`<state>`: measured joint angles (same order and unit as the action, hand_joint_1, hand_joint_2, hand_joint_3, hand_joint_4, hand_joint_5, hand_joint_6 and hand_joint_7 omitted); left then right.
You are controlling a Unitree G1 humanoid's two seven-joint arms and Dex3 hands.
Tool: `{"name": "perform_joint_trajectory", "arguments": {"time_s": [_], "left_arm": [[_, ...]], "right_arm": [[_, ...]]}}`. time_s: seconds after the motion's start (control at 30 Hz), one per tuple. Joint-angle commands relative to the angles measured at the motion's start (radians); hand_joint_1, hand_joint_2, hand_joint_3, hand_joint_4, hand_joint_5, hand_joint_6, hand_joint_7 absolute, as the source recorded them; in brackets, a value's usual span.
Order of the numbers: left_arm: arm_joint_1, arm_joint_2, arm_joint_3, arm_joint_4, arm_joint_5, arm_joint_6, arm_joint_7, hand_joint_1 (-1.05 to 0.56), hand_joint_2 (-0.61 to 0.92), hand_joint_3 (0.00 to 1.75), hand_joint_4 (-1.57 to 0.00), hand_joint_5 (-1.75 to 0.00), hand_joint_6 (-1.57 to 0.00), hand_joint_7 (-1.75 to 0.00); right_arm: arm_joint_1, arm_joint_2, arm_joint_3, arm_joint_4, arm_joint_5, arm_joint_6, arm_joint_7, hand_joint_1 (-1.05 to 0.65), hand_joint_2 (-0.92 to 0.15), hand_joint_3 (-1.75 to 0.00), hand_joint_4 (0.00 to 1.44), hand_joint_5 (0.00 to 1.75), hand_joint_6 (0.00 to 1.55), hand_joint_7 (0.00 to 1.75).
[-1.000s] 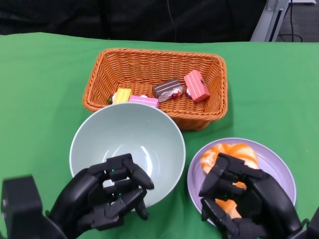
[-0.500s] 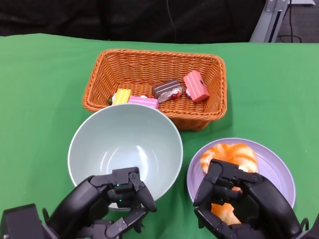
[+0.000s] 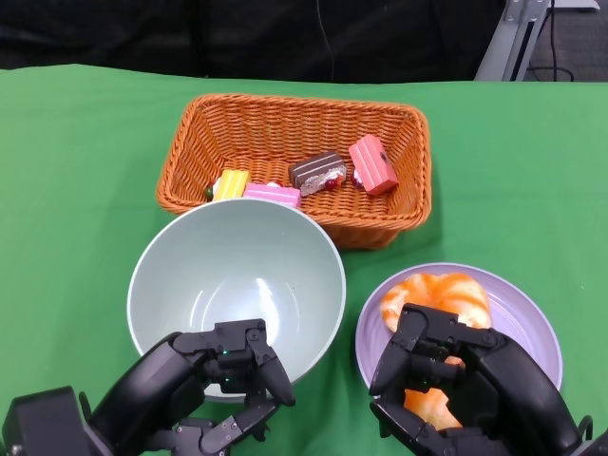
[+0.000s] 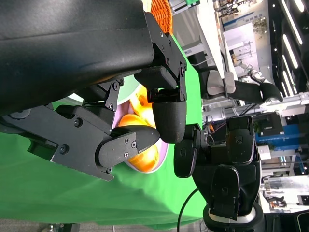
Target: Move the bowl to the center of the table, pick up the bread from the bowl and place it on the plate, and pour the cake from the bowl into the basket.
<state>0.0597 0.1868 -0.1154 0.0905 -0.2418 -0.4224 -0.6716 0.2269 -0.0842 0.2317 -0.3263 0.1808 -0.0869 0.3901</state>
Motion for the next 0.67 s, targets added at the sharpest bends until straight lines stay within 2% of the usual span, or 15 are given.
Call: {"name": "perform_joint_trajectory", "arguments": {"time_s": [0.03, 0.67], "left_arm": [[-0.004, 0.01, 0.004, 0.003, 0.008, -0.002, 0.005, -0.17, 0.7, 0.84, -0.65, -1.73, -0.69, -1.4], [0.001, 0.01, 0.003, -0.005, 0.013, 0.009, 0.008, -0.17, 0.69, 0.86, -0.65, -1.74, -0.7, -1.38]], "right_arm": [[0.001, -0.012, -0.006, -0.006, 0.0, -0.003, -0.004, -0.33, -0.53, -0.89, 0.65, 1.72, 0.64, 1.37], [0.008, -0.014, -0.004, -0.009, 0.008, 0.009, -0.008, -0.3, -0.52, -0.91, 0.65, 1.71, 0.65, 1.36]]}}
